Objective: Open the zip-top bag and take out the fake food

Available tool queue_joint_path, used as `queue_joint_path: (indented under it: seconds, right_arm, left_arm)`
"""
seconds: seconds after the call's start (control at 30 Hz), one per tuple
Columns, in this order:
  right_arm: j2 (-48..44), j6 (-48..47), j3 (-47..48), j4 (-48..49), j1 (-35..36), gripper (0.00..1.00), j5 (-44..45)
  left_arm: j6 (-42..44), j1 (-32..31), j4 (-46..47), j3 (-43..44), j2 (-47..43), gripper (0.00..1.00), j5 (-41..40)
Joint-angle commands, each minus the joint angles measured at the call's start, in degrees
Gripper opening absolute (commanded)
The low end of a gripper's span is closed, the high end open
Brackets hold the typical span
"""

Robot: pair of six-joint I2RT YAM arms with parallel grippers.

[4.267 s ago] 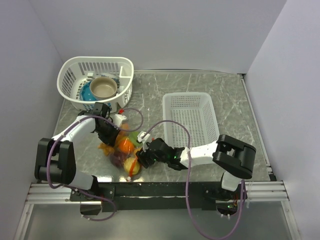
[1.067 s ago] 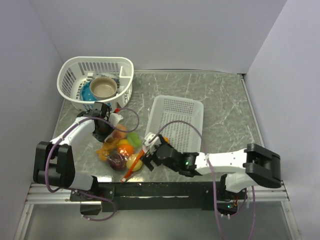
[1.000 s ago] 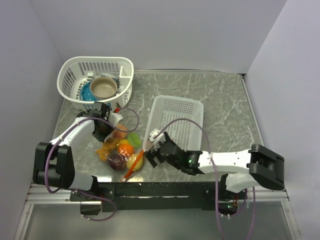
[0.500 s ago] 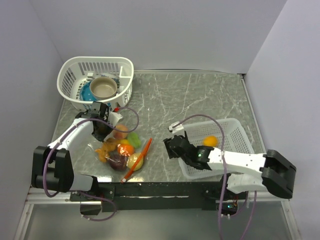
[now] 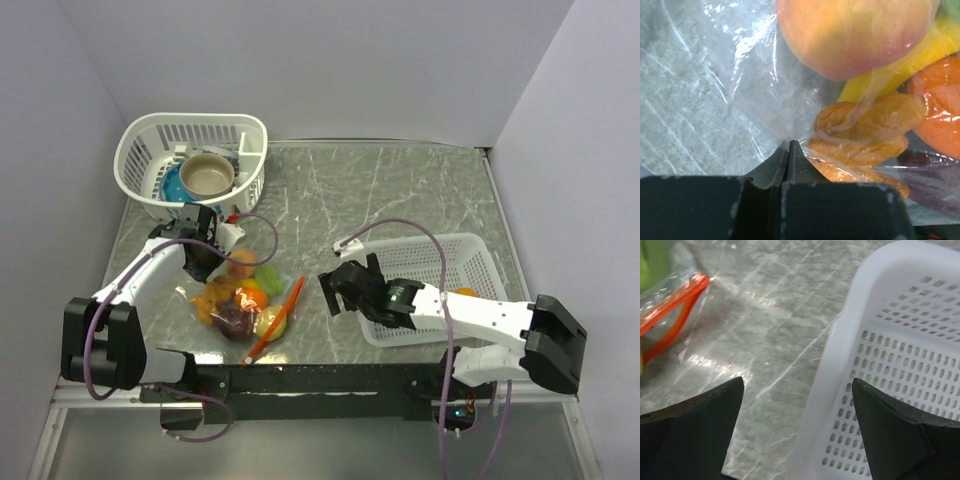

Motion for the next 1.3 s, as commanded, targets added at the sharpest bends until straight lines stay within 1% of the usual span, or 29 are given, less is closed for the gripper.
queue_joint_path:
  seconds: [0.0, 0.13, 0.3, 0.37, 0.47, 0.53, 0.6, 0.63, 0.67, 0.7, 0.73, 0.77, 0.8, 0.83, 0.87, 0.9, 0.93, 0.97, 1.0, 1.03, 1.07, 1.1, 1.13, 1.2, 1.27]
  right_arm:
    - [4.5, -1.3, 4.1, 0.7, -4.6, 0.87, -0.7]
    - [8.8, -4.6, 9.8, 4.9, -8.0, 0.82, -1.7]
    - [15.6, -10.5, 18.1, 8.5, -10.6, 0.81, -3.0]
    - [18.4, -12.5, 22.2, 8.8, -11.8, 0.84, -1.6]
    - [19.6, -15.5, 25.7, 10.1, -13.9, 1.0, 0.8]
    - [19.2, -16.5, 27.1, 10.1, -14.5, 1.0, 1.6]
    - [17.8, -15.5, 28.3, 7.1, -14.4, 1.0, 3.6]
    - [16.6, -14.3, 27.9, 5.8, -14.4, 1.0, 3.7]
    - [13.0, -11.5, 27.2, 3.8, -13.6, 1.0, 2.8]
    - [10.4, -10.5, 24.3, 3.6, -12.8, 1.0, -0.7]
    - [7.7, -9.9, 22.2, 3.5, -11.2, 1.0, -2.3]
    - [2.4, -9.4, 20.2, 3.4, -9.6, 1.0, -4.1]
    - [0.3, -9.2, 16.7, 3.3, -4.7, 1.0, -6.2]
    - [-1.9, -9.2, 15.3, 2.8, -1.7, 1.0, -5.9]
    - [-1.8, -7.8, 14.2, 1.1, 0.9, 1.0, -6.0]
    - [-1.4, -6.6, 13.0, 0.3, 5.3, 1.0, -6.5]
    - [-0.4, -4.8, 11.9, 0.6, 6.6, 1.0, -6.7]
    - [-0.3, -2.8, 10.5, 3.8, 7.6, 1.0, -7.7]
    - [-0.7, -1.8, 7.1, 6.4, 8.8, 1.0, -8.0]
    - [-2.2, -1.3, 5.0, 10.0, 9.7, 1.0, -9.0]
    - [-2.9, -1.6, 3.0, 17.8, 10.4, 1.0, -9.8]
    - [-3.3, -1.8, 0.3, 20.7, 11.1, 1.0, -10.8]
    - [-2.6, -1.9, -0.5, 23.9, 11.2, 1.0, -11.3]
    - [-0.3, -1.8, -0.2, 24.3, 11.2, 1.0, -10.6]
    - [4.4, -2.9, -0.4, 25.0, 11.6, 1.0, -11.4]
  left_arm:
    - [0.5, 0.0, -0.2, -0.1, -2.5, 0.01, 0.8]
    - [0.3, 0.0, -1.3, 0.7, -2.7, 0.01, 1.2]
    - [0.3, 0.0, -1.4, 0.3, -3.8, 0.01, 1.1]
    - [0.3, 0.0, -1.6, 0.1, -4.1, 0.01, 1.0]
    - [0.3, 0.0, -1.4, -0.4, -4.6, 0.01, 1.1]
    - [0.4, 0.0, -1.4, -0.8, -4.9, 0.01, 0.9]
    - [0.3, 0.0, -1.5, -0.8, -4.8, 0.01, 1.1]
    - [0.3, 0.0, -1.7, -0.7, -4.7, 0.01, 1.0]
    - [0.3, 0.0, -1.5, -0.8, -4.8, 0.01, 1.1]
    - [0.3, 0.0, -1.4, -0.8, -4.7, 0.01, 1.2]
    - [0.3, 0.0, -1.5, -0.9, -4.7, 0.01, 1.1]
    - [0.4, 0.0, -1.6, -0.9, -4.6, 0.01, 1.2]
    - [0.4, 0.0, -1.5, -0.8, -4.4, 0.01, 1.1]
    - [0.4, 0.0, -1.3, -0.9, -4.4, 0.01, 1.1]
    - [0.5, 0.0, -1.2, -1.0, -4.2, 0.01, 1.0]
    - [0.5, 0.0, -0.9, -1.0, -3.9, 0.01, 1.0]
    - [0.6, -0.1, -0.6, -1.1, -3.5, 0.01, 0.9]
    - [0.6, 0.0, -0.4, -0.8, -3.2, 0.01, 0.9]
    - [0.5, 0.0, -0.1, -0.8, -2.4, 0.01, 0.8]
    - [0.5, 0.0, 0.3, -0.7, -2.0, 0.01, 0.6]
    - [0.4, 0.0, 0.5, -0.4, -1.7, 0.01, 0.8]
    - [0.3, 0.0, 0.7, -0.3, -1.1, 0.01, 0.7]
    - [0.2, 0.0, 0.9, -0.2, -0.7, 0.01, 0.6]
    - [0.0, 0.0, 1.3, 0.3, 0.1, 0.01, 0.5]
    - [0.0, 0.0, 1.1, 1.0, 1.0, 0.01, 0.6]
